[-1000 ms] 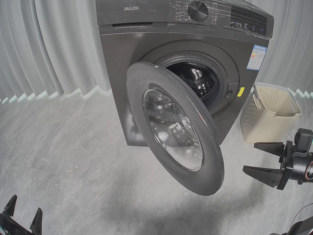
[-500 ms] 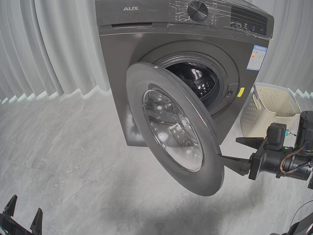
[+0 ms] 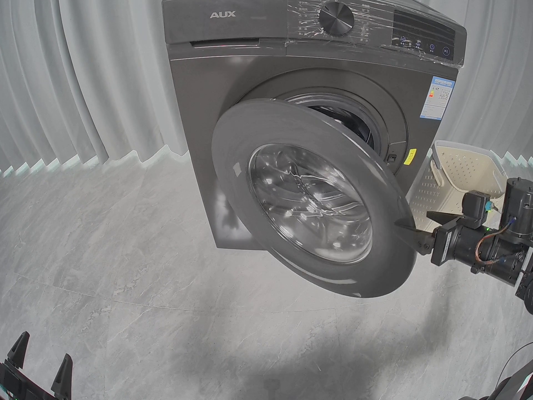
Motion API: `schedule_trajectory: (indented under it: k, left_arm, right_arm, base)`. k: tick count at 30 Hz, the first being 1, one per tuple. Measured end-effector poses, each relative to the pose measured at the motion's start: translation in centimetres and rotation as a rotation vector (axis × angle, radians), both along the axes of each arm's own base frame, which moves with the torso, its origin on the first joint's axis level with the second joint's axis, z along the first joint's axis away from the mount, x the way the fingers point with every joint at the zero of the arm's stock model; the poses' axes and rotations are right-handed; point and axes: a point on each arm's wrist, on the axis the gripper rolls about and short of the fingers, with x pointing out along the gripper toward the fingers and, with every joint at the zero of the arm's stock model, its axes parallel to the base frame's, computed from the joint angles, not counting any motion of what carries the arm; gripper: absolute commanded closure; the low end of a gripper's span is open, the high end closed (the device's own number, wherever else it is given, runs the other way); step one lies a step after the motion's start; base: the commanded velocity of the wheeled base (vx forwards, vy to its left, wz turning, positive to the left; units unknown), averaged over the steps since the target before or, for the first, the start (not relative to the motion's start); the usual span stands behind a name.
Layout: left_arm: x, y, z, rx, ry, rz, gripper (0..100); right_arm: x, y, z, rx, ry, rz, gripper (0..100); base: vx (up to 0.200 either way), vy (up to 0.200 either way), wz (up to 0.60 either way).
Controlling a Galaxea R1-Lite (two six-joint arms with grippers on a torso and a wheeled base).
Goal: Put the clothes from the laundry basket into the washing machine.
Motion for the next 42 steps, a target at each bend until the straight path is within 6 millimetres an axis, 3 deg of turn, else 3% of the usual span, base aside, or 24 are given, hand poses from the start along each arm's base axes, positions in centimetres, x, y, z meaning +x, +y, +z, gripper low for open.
schedule_trajectory:
  k: [8,17,29,34,42]
  left_arm:
    - [0.0,0.0,0.0,-0.001,0.0,0.0,0]
    - [0.0,0.0,0.0,-0.002,0.001,0.001,0]
    - [0.0,0.0,0.0,-0.001,0.001,0.0,0]
    - [0.0,0.0,0.0,-0.001,0.001,0.001,0]
    - [0.0,0.0,0.0,0.0,0.002,0.0,0]
  right_arm:
    - [1.9,-2.6,0.7,0.001,-0.043,-0.172,0]
    - [1.3,-2.7,-0.6,-0.02,0.0,-0.165,0]
    - [-3.4,0.5,-2.5,-0.039,0.062,0.118,0]
    - [-4.2,1.7,-2.5,-0.029,0.06,0.201,0]
    - [-4.1,3.3,-2.3,0.023,0.092,0.25,0]
  base:
    - [0.0,-0.1,0.0]
    - [0.0,-0.178,0.0]
    - [0.0,-0.017,0.0]
    - [0.0,-0.2,0.0]
    - [0.0,0.0,0.0]
